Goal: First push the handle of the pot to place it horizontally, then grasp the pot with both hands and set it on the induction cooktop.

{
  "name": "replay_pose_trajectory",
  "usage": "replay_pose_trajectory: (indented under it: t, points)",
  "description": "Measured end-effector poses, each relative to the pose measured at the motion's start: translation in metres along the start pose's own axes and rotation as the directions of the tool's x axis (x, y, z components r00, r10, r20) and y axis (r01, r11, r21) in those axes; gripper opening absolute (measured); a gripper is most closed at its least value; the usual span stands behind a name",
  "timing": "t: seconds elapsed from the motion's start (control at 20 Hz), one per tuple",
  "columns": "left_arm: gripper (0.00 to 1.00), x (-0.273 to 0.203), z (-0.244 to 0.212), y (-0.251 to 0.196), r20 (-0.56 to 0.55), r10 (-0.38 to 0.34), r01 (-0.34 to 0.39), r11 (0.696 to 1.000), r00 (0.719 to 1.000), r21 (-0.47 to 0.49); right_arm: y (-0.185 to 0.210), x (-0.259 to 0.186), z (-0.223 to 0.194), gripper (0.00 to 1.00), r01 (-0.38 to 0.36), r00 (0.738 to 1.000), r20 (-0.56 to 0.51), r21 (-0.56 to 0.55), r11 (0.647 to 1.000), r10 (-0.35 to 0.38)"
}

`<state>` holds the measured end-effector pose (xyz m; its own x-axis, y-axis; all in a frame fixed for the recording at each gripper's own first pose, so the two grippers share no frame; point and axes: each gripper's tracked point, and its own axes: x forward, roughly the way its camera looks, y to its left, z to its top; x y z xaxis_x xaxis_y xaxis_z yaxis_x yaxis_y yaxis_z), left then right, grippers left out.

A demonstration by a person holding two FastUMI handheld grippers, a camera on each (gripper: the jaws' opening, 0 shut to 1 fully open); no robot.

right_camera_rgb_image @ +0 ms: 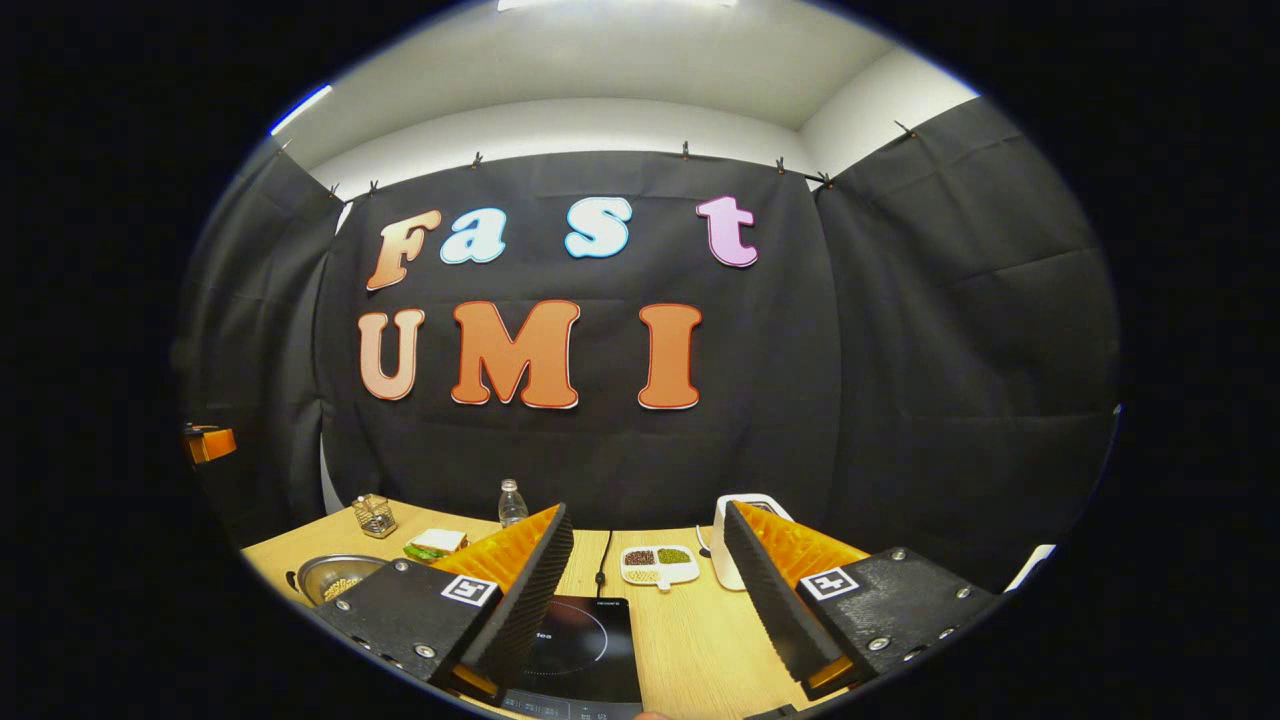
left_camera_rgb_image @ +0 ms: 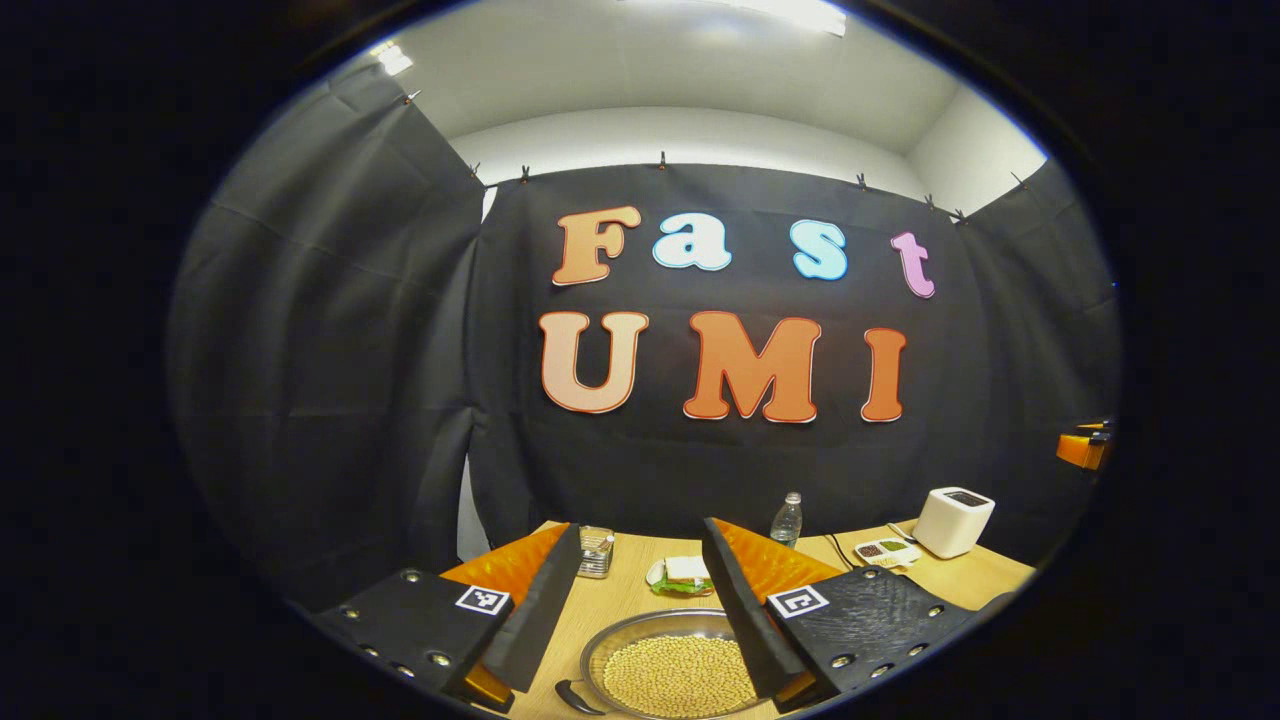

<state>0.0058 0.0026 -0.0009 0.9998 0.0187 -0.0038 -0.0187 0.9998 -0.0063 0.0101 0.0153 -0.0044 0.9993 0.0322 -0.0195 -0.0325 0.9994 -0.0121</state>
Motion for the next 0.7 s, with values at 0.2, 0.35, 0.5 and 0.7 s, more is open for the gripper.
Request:
replay_pose_trajectory:
  t: [0.2, 0.35, 0.5, 0.7]
  points:
    - [0.78, -0.002, -0.005, 0.0, -0.025, 0.002, -0.002, 1.0, 1.0, 0.009, -0.001, 0.001, 0.0, 0.94, 0.004, 1.0, -0.002, 0.01, 1.0, -0.004]
    - [0.6, -0.002, -0.012, 0.001, -0.031, -0.037, 0.036, 0.999, 0.999, -0.009, 0.0, 0.0, 0.0, 0.94, 0.001, 1.0, -0.002, 0.005, 1.0, -0.001]
    - [0.33, -0.011, -0.018, -0.005, -0.032, -0.082, 0.081, 0.996, 0.996, -0.026, 0.001, -0.001, -0.004, 0.94, -0.001, 1.0, -0.009, 0.005, 1.0, 0.001]
    - [0.0, -0.014, -0.022, 0.002, -0.028, -0.082, 0.081, 0.996, 0.996, -0.04, 0.002, -0.001, -0.009, 0.94, -0.008, 1.0, -0.02, 0.012, 1.0, 0.008]
